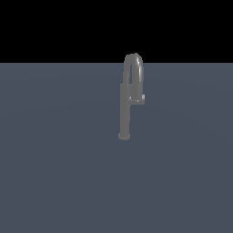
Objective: Turn on the faucet by rotating a designated handle.
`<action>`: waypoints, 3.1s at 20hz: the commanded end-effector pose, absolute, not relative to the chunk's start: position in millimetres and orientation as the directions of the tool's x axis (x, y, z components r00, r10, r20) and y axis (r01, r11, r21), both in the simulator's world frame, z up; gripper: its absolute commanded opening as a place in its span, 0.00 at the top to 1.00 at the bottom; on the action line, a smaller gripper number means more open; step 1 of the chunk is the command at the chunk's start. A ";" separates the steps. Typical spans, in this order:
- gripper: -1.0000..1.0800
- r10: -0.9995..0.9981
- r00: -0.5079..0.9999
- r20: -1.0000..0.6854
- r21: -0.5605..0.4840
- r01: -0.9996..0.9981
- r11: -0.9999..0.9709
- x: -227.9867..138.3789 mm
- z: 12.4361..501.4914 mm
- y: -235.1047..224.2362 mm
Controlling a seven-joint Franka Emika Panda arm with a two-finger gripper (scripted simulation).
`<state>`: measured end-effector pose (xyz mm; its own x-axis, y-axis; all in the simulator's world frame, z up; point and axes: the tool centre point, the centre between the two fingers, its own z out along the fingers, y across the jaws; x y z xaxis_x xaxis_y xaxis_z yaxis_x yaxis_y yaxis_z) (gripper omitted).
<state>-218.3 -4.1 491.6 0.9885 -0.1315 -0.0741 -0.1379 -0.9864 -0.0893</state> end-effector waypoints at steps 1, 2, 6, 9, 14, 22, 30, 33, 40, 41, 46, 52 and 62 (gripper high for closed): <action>1.00 -0.159 0.981 -0.111 -0.115 -0.171 -0.978 -205.9 489.7 -5.1; 1.00 -0.170 0.977 -0.127 -0.126 -0.186 -0.974 -200.6 488.8 -5.6; 1.00 -0.214 0.957 -0.195 -0.168 -0.247 -0.954 -178.9 484.2 -8.5; 1.00 -0.244 0.938 -0.247 -0.197 -0.295 -0.935 -162.5 479.8 -11.2; 1.00 -0.287 0.897 -0.337 -0.240 -0.377 -0.895 -135.5 470.4 -17.0; 1.00 -0.336 0.808 -0.484 -0.290 -0.510 -0.809 -93.7 449.5 -28.9; 1.00 -0.354 0.691 -0.630 -0.314 -0.643 -0.698 -54.9 420.7 -43.4; 1.00 -0.351 0.640 -0.683 -0.315 -0.693 -0.649 -41.2 407.5 -49.2; 1.00 -0.322 0.500 -0.804 -0.293 -0.804 -0.517 -11.5 370.2 -63.5; 1.00 -0.314 0.477 -0.821 -0.287 -0.820 -0.495 -7.5 364.0 -65.6; 1.00 -0.262 0.355 -0.897 -0.242 -0.893 -0.380 10.6 329.3 -75.4; 1.00 -0.175 0.205 -0.963 -0.160 -0.957 -0.240 26.0 283.9 -83.4; 1.00 -0.037 0.030 -0.999 -0.027 -0.997 -0.078 35.0 224.8 -84.9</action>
